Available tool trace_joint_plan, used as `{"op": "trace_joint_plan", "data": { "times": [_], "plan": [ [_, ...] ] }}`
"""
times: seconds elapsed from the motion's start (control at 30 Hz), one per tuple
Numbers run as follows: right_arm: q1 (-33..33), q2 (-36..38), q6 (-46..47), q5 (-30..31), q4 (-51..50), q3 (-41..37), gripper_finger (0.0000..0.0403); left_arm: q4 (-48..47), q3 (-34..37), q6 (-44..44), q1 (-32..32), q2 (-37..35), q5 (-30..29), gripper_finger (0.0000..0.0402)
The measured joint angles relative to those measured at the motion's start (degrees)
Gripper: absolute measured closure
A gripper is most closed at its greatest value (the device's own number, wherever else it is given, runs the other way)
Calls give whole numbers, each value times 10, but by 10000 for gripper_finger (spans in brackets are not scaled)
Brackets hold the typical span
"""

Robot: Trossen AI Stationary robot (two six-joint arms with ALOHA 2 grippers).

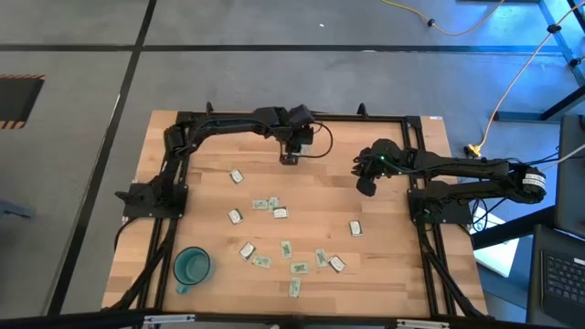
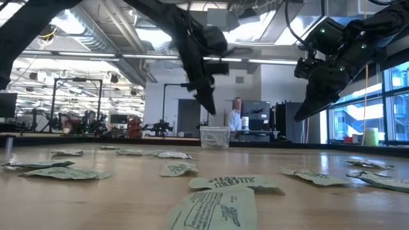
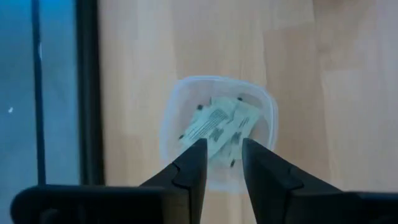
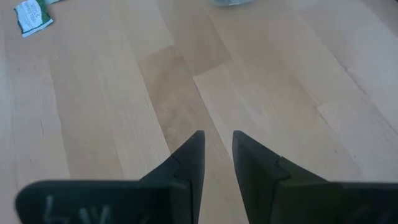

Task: Pick and place items into bin
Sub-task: Put the green stevia packet into the transparent bin

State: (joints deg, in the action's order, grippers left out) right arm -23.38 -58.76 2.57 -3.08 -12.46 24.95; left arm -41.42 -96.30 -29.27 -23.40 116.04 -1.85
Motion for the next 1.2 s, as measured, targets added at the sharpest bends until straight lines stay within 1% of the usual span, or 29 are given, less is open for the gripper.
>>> {"op": "trace_joint_plan", "data": {
  "times": [0.13,0.27,0.3,0.37,0.57,0.73,0.9,1.2],
  "plan": [
    [1,0,0,0,-6,0,316,-90,0,33,0,-53,0,300],
    [1,0,0,0,-8,0,316,-121,28,87,-8,-110,24,303],
    [1,0,0,0,-9,0,316,-121,41,97,-11,-123,33,303],
    [1,0,0,0,-10,0,316,-124,71,117,-12,-149,31,304],
    [1,0,0,0,-12,0,316,-119,183,170,-10,-215,-2,304],
    [1,0,1,0,-12,0,316,-93,278,219,-9,-264,-11,304],
    [1,0,2,0,-11,0,316,-91,351,266,-9,-291,-35,304],
    [1,0,2,0,-10,0,316,-45,445,325,-9,-292,-35,304]
  ]
}}
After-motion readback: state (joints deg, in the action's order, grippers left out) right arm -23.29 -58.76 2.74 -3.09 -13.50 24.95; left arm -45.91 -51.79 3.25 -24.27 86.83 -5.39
